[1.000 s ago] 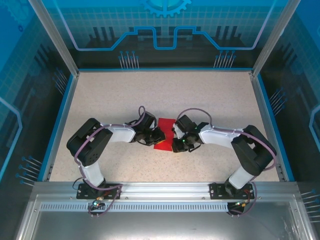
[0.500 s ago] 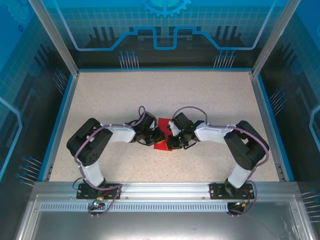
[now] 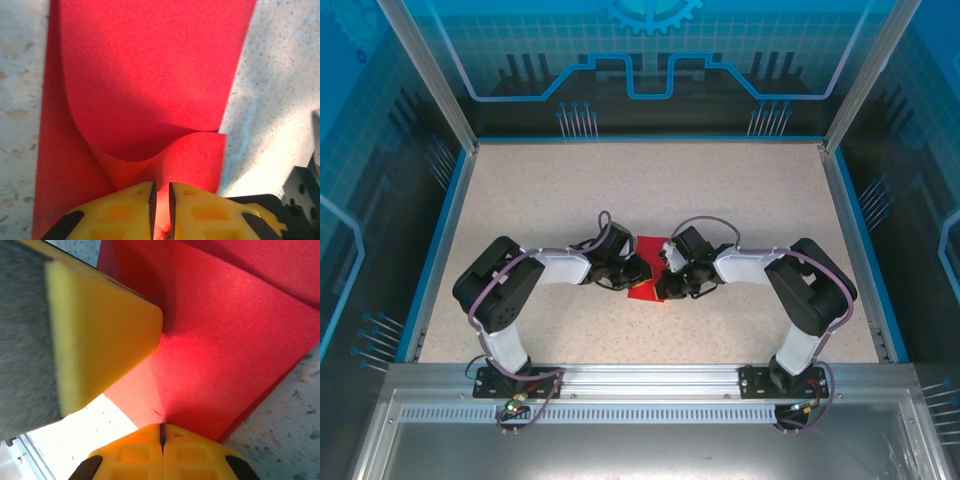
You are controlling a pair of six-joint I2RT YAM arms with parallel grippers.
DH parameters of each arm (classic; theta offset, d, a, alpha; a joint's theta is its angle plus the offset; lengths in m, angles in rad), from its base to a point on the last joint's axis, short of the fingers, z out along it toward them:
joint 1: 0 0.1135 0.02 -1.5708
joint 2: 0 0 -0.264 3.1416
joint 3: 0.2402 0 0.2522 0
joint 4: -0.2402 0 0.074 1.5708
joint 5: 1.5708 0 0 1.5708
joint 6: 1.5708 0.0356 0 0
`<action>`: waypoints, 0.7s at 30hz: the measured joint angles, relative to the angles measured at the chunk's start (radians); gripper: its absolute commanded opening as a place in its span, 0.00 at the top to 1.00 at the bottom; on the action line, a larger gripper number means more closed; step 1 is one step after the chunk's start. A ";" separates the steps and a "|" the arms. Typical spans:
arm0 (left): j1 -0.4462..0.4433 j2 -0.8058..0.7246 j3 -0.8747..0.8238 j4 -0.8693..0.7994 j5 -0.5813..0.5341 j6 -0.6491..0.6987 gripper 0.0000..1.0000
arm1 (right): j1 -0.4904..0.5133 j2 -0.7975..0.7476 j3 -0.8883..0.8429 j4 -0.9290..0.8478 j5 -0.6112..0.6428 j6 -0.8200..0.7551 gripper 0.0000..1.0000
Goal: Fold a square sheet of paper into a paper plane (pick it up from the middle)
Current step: Fold the triangle a second time at the center of the table.
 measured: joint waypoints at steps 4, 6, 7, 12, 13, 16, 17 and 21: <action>-0.002 -0.027 -0.003 0.031 0.024 -0.001 0.82 | -0.003 0.003 -0.002 0.004 -0.010 0.002 0.99; -0.003 -0.034 -0.011 0.050 0.031 -0.003 0.83 | -0.003 0.003 -0.002 0.004 -0.010 0.002 1.00; -0.004 -0.034 -0.016 0.056 0.034 -0.005 0.83 | -0.003 0.003 -0.002 0.004 -0.010 0.002 1.00; -0.019 -0.024 -0.027 0.074 0.053 -0.022 0.85 | -0.003 0.003 -0.002 0.004 -0.010 0.002 1.00; -0.024 -0.018 -0.027 0.077 0.056 -0.024 0.86 | -0.003 0.003 -0.002 0.004 -0.010 0.002 1.00; -0.028 -0.006 -0.027 0.076 0.056 -0.027 0.87 | -0.004 0.003 -0.002 0.006 -0.011 0.002 1.00; -0.028 -0.003 -0.027 0.076 0.055 -0.027 0.87 | -0.005 0.003 -0.003 0.006 -0.011 0.002 1.00; -0.028 0.014 -0.027 0.063 0.039 -0.027 0.88 | -0.008 0.006 -0.005 0.010 -0.018 0.002 1.00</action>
